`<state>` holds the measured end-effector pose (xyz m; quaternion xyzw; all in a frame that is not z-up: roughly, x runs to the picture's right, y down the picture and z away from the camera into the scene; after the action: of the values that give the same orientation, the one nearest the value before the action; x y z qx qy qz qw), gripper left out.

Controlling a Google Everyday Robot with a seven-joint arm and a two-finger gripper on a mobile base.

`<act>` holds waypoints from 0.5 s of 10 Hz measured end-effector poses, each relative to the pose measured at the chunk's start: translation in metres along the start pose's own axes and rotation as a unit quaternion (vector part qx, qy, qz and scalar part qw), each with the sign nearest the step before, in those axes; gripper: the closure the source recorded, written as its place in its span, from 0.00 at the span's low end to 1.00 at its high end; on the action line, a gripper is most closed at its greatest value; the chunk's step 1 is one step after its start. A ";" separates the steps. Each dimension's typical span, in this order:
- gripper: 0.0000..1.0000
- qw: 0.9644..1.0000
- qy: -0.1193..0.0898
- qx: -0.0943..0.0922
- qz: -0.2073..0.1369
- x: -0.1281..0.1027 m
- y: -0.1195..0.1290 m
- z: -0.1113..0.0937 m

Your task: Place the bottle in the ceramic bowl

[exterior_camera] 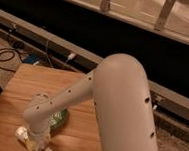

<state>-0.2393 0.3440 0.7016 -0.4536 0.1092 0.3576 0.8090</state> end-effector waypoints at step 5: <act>1.00 0.997 -0.038 0.037 -0.049 -0.008 0.038 -0.054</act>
<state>-0.2633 0.3088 0.6500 -0.4143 0.0691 0.3301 0.8454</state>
